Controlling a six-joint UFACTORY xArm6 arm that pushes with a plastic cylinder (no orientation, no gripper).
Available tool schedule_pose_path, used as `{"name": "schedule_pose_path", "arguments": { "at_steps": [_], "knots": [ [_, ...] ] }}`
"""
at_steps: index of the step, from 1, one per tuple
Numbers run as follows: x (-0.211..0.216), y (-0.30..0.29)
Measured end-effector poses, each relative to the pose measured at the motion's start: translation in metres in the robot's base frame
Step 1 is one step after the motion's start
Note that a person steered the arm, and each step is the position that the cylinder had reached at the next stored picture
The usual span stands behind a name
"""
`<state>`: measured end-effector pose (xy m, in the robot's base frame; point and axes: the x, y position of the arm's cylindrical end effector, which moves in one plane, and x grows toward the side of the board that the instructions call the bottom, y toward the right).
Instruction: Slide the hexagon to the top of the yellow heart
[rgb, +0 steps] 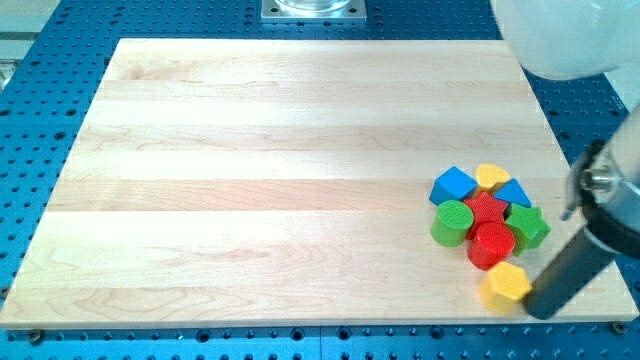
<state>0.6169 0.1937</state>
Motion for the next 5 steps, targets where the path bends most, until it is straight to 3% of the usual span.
{"name": "schedule_pose_path", "arguments": {
  "at_steps": [3,4,5],
  "knots": [
    [-0.086,-0.168],
    [-0.025,-0.215],
    [-0.040,-0.230]
  ]
}}
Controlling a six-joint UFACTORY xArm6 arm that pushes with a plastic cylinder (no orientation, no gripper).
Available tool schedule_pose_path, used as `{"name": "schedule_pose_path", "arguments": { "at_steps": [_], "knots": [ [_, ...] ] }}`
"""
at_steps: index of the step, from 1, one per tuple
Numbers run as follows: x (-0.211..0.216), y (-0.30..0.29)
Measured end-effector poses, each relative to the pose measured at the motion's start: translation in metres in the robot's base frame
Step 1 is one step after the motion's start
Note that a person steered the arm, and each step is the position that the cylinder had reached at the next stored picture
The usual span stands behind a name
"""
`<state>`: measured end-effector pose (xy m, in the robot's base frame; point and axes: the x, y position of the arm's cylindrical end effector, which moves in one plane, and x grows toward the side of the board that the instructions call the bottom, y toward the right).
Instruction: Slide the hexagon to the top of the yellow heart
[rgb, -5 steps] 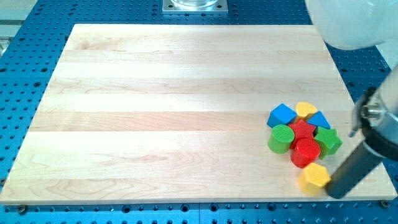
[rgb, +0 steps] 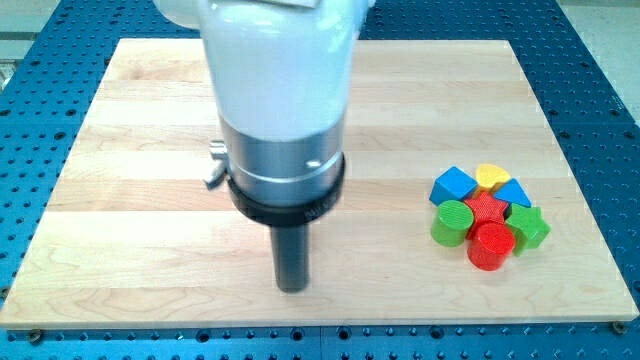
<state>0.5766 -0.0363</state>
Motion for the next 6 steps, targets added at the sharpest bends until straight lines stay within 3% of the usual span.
{"name": "schedule_pose_path", "arguments": {
  "at_steps": [1,2,4,6],
  "knots": [
    [-0.056,-0.013],
    [-0.081,-0.012],
    [-0.144,0.164],
    [-0.157,0.248]
  ]
}}
